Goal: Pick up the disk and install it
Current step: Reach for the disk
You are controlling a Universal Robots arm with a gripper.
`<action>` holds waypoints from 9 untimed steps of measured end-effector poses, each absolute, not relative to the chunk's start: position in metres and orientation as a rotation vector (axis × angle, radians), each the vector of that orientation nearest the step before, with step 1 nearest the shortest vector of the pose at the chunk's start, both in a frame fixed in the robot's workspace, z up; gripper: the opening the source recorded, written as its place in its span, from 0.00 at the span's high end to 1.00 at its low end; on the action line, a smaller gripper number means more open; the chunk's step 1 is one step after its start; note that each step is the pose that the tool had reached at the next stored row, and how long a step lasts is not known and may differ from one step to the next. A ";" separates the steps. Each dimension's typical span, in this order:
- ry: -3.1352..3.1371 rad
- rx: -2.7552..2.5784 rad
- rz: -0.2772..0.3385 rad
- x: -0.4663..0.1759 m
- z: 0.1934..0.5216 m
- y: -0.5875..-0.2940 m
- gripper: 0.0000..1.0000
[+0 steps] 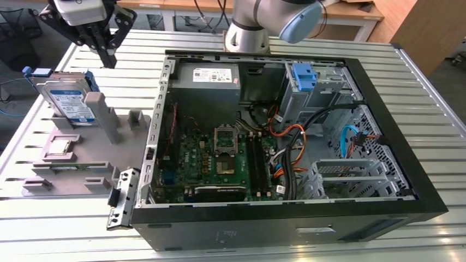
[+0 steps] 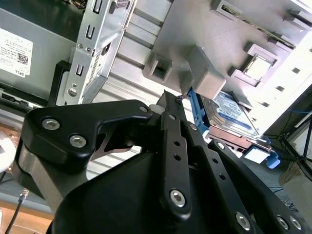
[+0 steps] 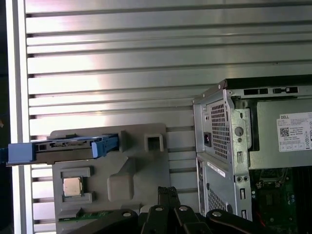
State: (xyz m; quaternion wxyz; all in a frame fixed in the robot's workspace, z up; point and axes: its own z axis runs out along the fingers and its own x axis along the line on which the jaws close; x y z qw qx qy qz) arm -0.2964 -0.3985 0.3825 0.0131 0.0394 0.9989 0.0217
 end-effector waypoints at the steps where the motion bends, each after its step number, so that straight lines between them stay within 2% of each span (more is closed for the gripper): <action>1: 3.112 0.123 0.068 -0.296 0.383 -0.398 0.89; 9: 3.126 0.124 0.067 -0.297 0.382 -0.398 0.89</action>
